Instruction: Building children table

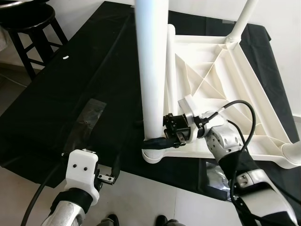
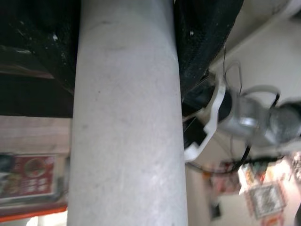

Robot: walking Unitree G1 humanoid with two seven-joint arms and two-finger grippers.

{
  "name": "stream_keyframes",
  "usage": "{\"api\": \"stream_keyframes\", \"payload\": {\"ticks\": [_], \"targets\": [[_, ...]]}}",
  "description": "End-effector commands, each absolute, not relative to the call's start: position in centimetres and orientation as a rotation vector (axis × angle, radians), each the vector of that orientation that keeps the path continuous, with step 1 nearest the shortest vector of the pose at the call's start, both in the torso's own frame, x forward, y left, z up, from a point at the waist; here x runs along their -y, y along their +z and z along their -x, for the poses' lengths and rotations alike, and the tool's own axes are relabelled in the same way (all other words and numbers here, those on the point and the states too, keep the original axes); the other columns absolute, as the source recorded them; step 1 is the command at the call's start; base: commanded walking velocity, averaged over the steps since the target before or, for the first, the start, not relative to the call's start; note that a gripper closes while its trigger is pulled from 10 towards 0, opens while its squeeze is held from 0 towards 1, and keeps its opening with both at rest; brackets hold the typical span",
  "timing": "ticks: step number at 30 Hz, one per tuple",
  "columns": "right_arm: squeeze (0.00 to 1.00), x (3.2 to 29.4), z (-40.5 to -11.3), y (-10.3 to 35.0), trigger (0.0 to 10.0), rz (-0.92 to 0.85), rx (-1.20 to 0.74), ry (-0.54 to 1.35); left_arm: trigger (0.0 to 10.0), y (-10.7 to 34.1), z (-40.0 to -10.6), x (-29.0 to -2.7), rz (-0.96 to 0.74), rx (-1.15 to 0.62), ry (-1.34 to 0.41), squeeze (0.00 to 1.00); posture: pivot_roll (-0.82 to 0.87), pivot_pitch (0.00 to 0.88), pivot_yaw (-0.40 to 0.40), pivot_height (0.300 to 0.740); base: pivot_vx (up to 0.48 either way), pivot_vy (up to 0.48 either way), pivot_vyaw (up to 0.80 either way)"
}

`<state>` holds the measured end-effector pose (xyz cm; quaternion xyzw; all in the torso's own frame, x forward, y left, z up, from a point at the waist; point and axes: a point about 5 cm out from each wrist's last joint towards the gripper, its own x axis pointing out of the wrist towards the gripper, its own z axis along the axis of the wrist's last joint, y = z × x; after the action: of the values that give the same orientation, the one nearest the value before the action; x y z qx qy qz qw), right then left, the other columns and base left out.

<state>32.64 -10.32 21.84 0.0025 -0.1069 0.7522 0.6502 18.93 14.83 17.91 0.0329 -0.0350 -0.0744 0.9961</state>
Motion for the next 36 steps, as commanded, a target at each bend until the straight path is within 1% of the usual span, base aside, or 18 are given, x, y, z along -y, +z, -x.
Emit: {"api": "stream_keyframes", "payload": {"ticks": [1,8,12,14,16,17,19,22,25,26,29,36], "targets": [[0.0,10.9,-32.0,18.8,10.0,-0.091,0.093,1.673,10.0,17.4,-18.8,-14.9,-0.06,0.034,-0.147,0.0,0.08,0.345,-0.078,0.74,0.0,0.0,0.0],[0.0,11.5,-31.2,18.4,10.0,-0.083,0.091,1.662,10.0,17.3,-18.9,-14.9,-0.058,0.033,-0.151,0.0,0.07,0.342,-0.073,0.74,0.0,0.0,0.0],[0.0,11.7,-30.9,18.0,10.0,-0.021,0.071,1.678,10.0,17.3,-19.0,-14.9,-0.056,0.033,-0.154,0.0,0.06,0.341,-0.069,0.74,0.0,0.0,0.0],[0.0,11.7,-30.9,18.0,10.0,-0.021,0.071,1.678,10.0,17.3,-19.0,-14.9,-0.056,0.033,-0.154,0.0,0.06,0.341,-0.069,0.74,0.0,0.0,0.0],[0.0,11.8,-30.5,17.9,10.0,0.091,0.06,1.707,10.0,17.3,-19.0,-14.9,-0.054,0.032,-0.154,0.0,0.06,0.339,-0.071,0.74,0.0,0.0,0.0],[0.0,11.8,-30.5,17.9,10.0,0.091,0.06,1.707,10.0,17.3,-19.0,-14.9,-0.054,0.032,-0.154,0.0,0.06,0.339,-0.071,0.74,0.0,0.0,0.0],[0.0,12.1,-29.9,17.1,10.0,0.241,0.031,1.738,10.0,17.3,-19.1,-14.9,-0.053,0.033,-0.152,0.0,0.06,0.341,-0.073,0.74,0.0,0.0,0.0],[0.0,12.1,-29.9,17.0,10.0,0.255,0.031,1.732,10.0,17.3,-19.1,-14.9,-0.052,0.033,-0.152,0.0,0.06,0.341,-0.073,0.74,0.0,0.0,0.0],[0.0,12.2,-29.9,17.0,10.0,0.257,0.032,1.727,10.0,17.3,-19.1,-14.9,-0.052,0.033,-0.152,0.0,0.06,0.342,-0.073,0.74,0.0,0.0,0.0],[0.0,12.2,-29.9,17.0,10.0,0.241,0.035,1.713,10.0,17.3,-19.1,-14.9,-0.051,0.033,-0.153,0.0,0.06,0.341,-0.074,0.74,0.0,0.0,0.0],[0.0,12.1,-30.0,17.3,10.0,0.108,0.055,1.645,10.0,17.3,-19.1,-14.9,-0.049,0.033,-0.153,0.0,0.06,0.342,-0.075,0.74,0.0,0.0,0.0],[0.0,12.0,-30.0,17.4,10.0,0.042,0.071,1.596,10.0,17.3,-19.1,-14.9,-0.049,0.033,-0.152,0.0,0.06,0.34,-0.074,0.74,0.0,0.0,0.0]]}}
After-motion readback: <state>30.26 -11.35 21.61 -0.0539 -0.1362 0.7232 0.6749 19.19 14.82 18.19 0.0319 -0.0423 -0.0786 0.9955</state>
